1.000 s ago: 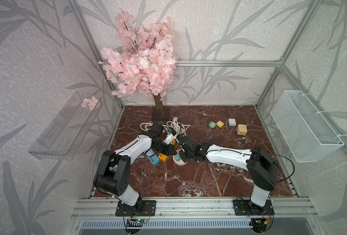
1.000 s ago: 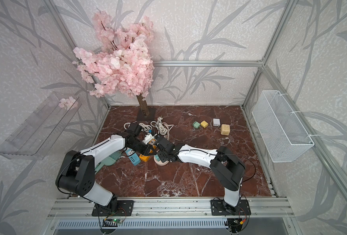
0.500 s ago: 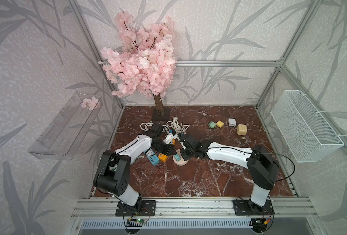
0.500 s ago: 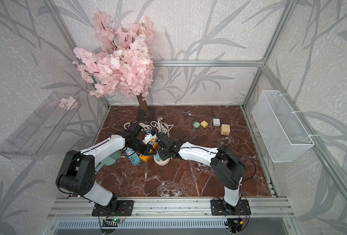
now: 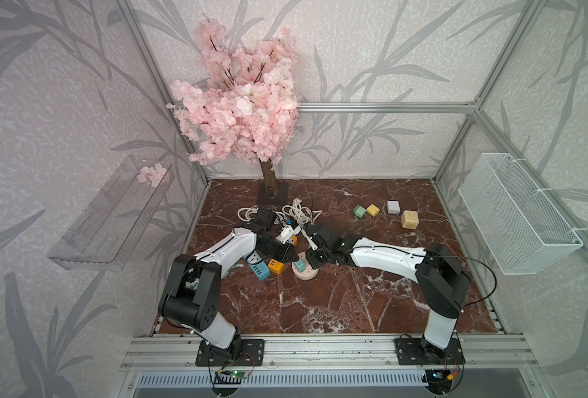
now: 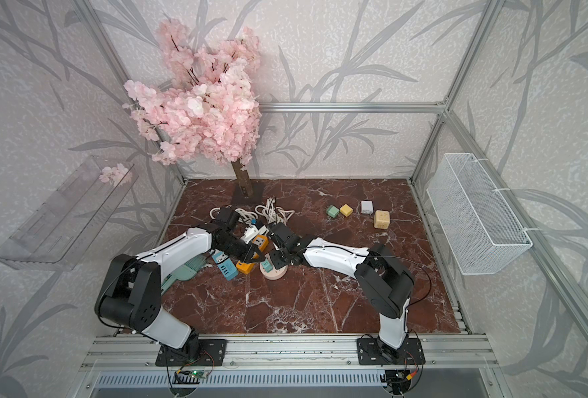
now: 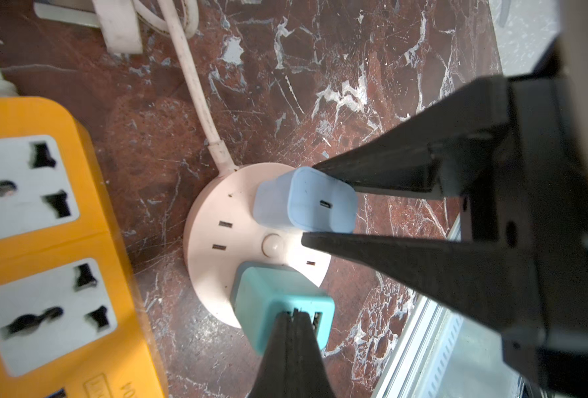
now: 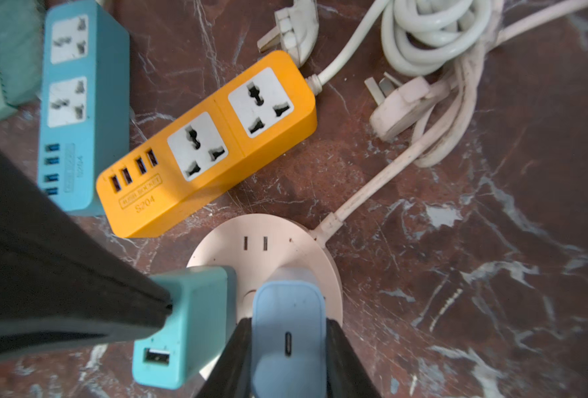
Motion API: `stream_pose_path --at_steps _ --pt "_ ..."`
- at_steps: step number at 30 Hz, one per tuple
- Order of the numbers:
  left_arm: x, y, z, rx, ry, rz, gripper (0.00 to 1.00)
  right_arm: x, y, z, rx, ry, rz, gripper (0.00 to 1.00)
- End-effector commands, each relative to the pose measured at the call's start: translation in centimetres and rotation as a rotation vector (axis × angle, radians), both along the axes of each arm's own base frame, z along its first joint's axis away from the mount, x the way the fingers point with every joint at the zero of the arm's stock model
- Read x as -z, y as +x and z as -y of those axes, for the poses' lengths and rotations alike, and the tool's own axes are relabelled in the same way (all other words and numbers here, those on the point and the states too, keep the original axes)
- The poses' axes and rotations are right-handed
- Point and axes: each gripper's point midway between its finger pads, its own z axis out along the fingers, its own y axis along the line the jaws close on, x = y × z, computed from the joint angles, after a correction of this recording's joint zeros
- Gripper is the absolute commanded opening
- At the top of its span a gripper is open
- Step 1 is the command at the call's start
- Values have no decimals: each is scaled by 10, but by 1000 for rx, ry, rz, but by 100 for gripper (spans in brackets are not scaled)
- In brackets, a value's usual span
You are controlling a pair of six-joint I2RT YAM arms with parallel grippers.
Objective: Pull the plug off the socket
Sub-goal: Remove the plug from the socket.
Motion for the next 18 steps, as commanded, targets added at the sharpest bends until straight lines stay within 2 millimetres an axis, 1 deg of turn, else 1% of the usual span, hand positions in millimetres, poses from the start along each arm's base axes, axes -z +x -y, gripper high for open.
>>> stream_pose_path --at_steps 1,4,6,8,11,14,18 --pt "35 -15 -23 -22 154 -92 0 -39 8 -23 -1 253 -35 0" --pt "36 -14 -23 -21 155 -94 0 -35 6 -19 -7 191 -20 0" --pt "36 -15 -23 -21 154 -95 0 -31 3 -17 -20 121 14 0" --pt "36 -14 -23 -21 154 -94 0 -28 2 -12 -27 8 81 0" --pt "35 -15 -23 -20 154 -94 0 -28 -1 -9 -50 -116 180 0" --pt "35 -15 -23 -21 152 -95 0 -27 -2 -7 -62 -172 225 0" --pt "36 -15 -23 -21 153 -97 0 -29 2 -5 -44 -176 233 0"
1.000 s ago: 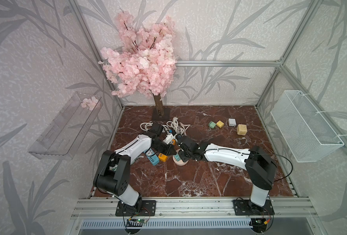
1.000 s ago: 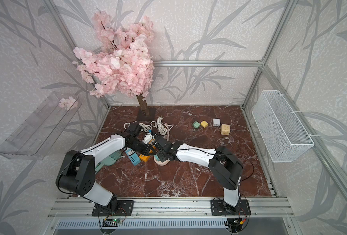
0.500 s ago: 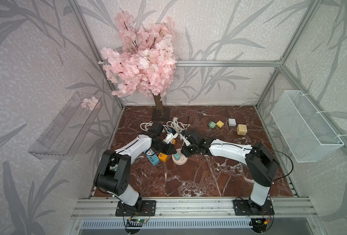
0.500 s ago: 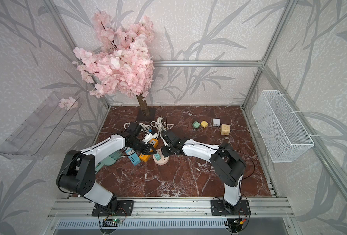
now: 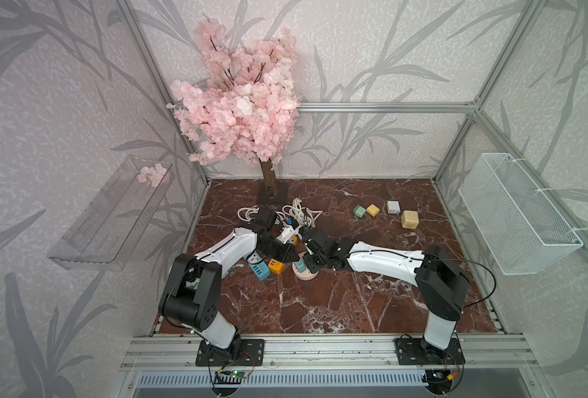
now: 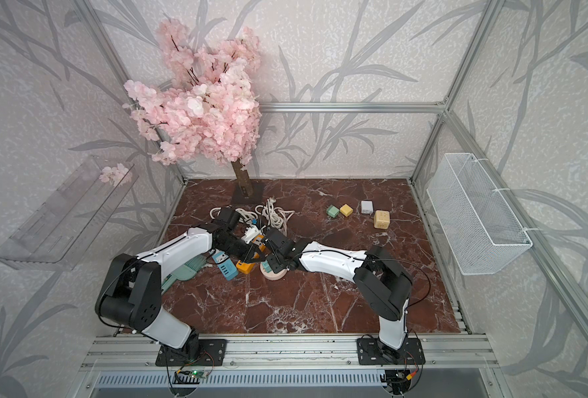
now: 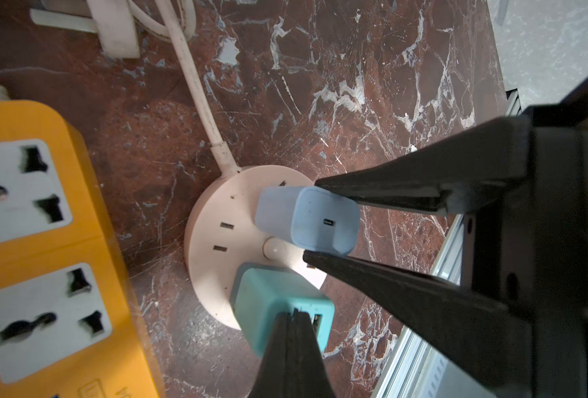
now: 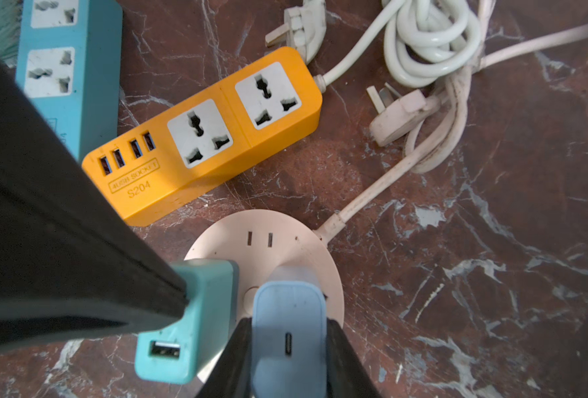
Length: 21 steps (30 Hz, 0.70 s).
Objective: Pull the plug off the socket
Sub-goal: Remove the plug from the socket.
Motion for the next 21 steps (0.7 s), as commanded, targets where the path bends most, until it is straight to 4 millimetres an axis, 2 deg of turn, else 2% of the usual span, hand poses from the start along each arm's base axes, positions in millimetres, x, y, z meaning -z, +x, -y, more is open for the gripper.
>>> stream_pose_path --at_steps 1,8,10,13,16,21 --pt "36 -14 -24 -22 158 -92 0 -26 14 -3 12 9 80 0" --pt "36 -14 -23 -22 157 -91 0 -31 19 -14 18 385 -211 0" --pt "36 -14 -24 -22 157 -92 0 -31 18 -16 22 418 -248 0" --pt "35 -14 -24 -22 157 -90 0 -30 17 -12 28 375 -221 0" --pt "36 -15 -24 -21 157 -92 0 -28 15 -5 30 247 -126 0" --pt "36 -14 -23 -21 154 -93 0 -32 10 -5 -9 29 60 0"
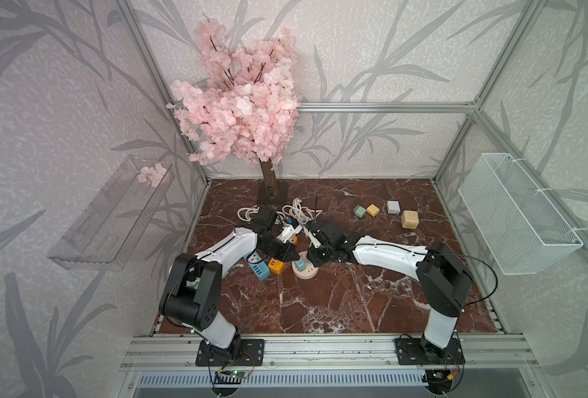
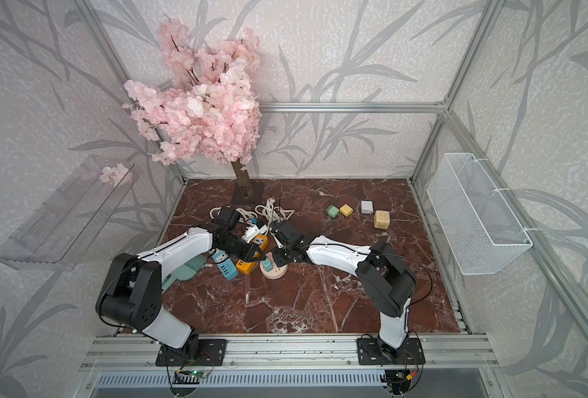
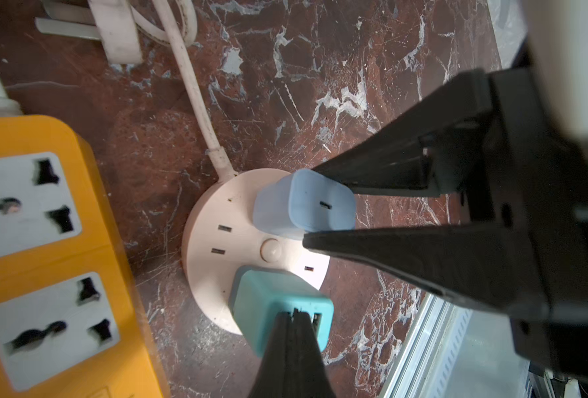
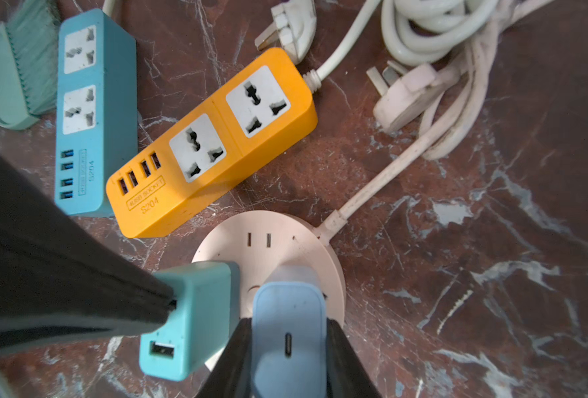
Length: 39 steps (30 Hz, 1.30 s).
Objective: Pull the plug off the socket
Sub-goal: Remove the plug from the socket, then place the plug at the center of the board.
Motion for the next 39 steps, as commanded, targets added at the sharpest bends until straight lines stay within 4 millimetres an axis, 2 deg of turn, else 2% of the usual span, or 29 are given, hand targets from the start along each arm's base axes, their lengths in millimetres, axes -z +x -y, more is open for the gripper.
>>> stream_pose_path --at_steps 1,7,11,16,22,26,32,39 --pt "36 -18 -23 -21 152 -107 0 -33 7 -4 -20 -114 194 0" --pt "36 -18 -23 -20 153 -109 0 -37 10 -2 1 -170 222 0" --pt "35 -18 -23 -21 152 -108 0 -42 11 -6 9 -102 178 0" --pt "35 -18 -23 -21 147 -105 0 -48 19 10 61 1 92 0" --pt "26 -16 -15 -9 98 -99 0 -68 26 43 134 176 30 0" --pt "17 -13 -10 -1 66 -83 0 -71 35 77 217 275 -16 0" --pt "0 -9 -2 15 11 -48 0 -53 57 130 363 371 -89 0" --pt "-39 8 15 29 -76 30 2 -34 89 165 474 458 -131 0"
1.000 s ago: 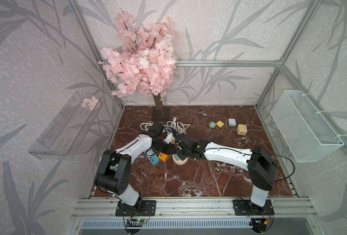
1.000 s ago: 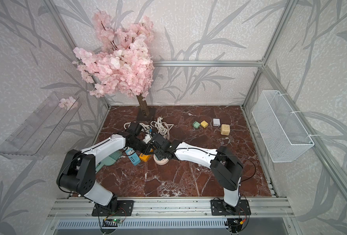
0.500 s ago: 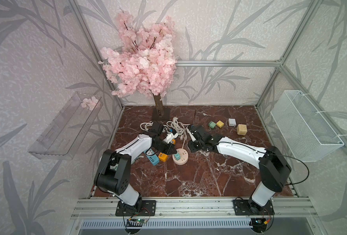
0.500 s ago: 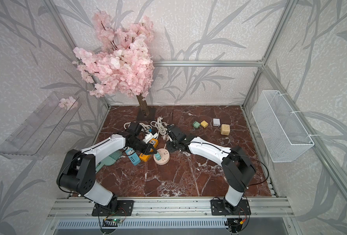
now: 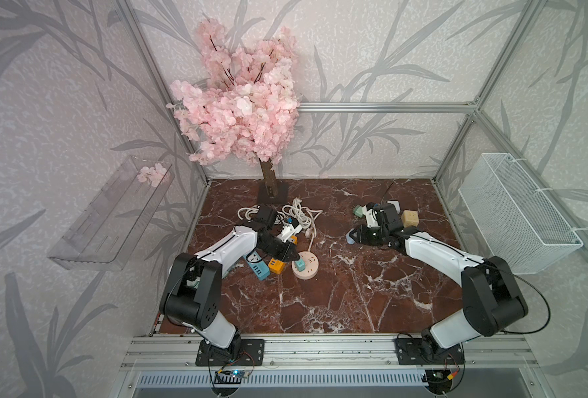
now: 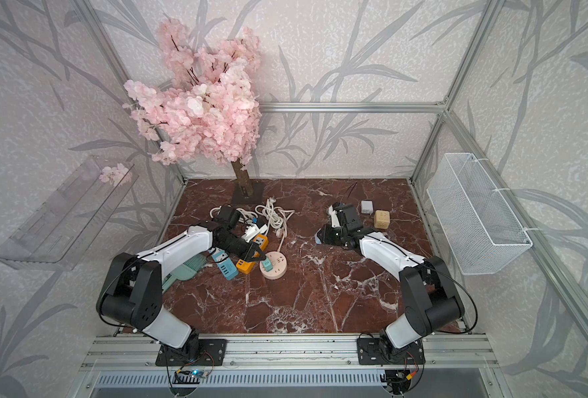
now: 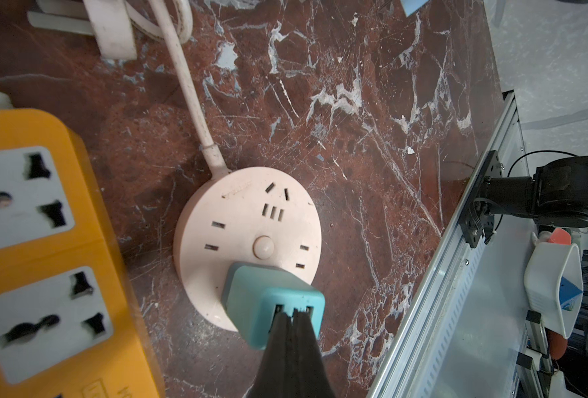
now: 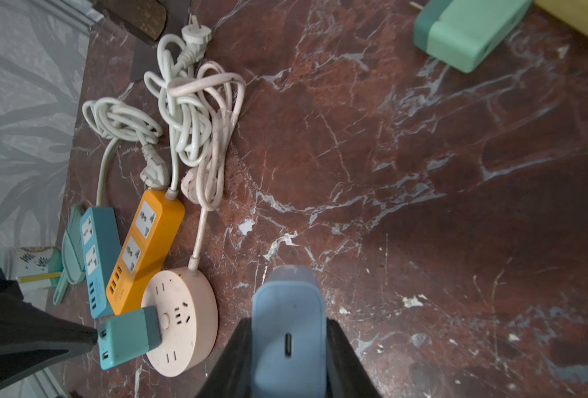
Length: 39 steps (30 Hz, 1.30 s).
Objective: Pull the plug off the socket
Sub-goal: Place the plug at the center of the board.
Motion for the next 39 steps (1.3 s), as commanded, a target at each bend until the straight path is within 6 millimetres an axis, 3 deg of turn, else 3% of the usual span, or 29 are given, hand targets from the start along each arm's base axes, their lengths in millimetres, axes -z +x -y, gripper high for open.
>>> stream_pose_path --at_steps 1,7,12,17,20,24,27,39 --pt "-33 9 12 21 -60 48 3 -3 20 2 25 100 18 0" --pt "-64 13 25 51 -105 108 9 30 47 22 87 123 -57 0" --pt "-84 10 18 40 -71 179 20 44 65 39 139 118 -74 0" --pt "-87 8 -5 0 56 263 45 58 78 46 139 95 -103 5" --pt "-90 -1 -15 2 101 284 61 63 82 49 139 71 -117 20" --pt "-86 -10 -25 -19 131 316 73 61 80 54 148 42 -107 43" --pt "-80 -12 -32 -37 162 317 73 56 76 61 162 9 -96 60" --pt "-75 -17 -42 -46 216 292 79 20 60 86 189 -96 -35 68"
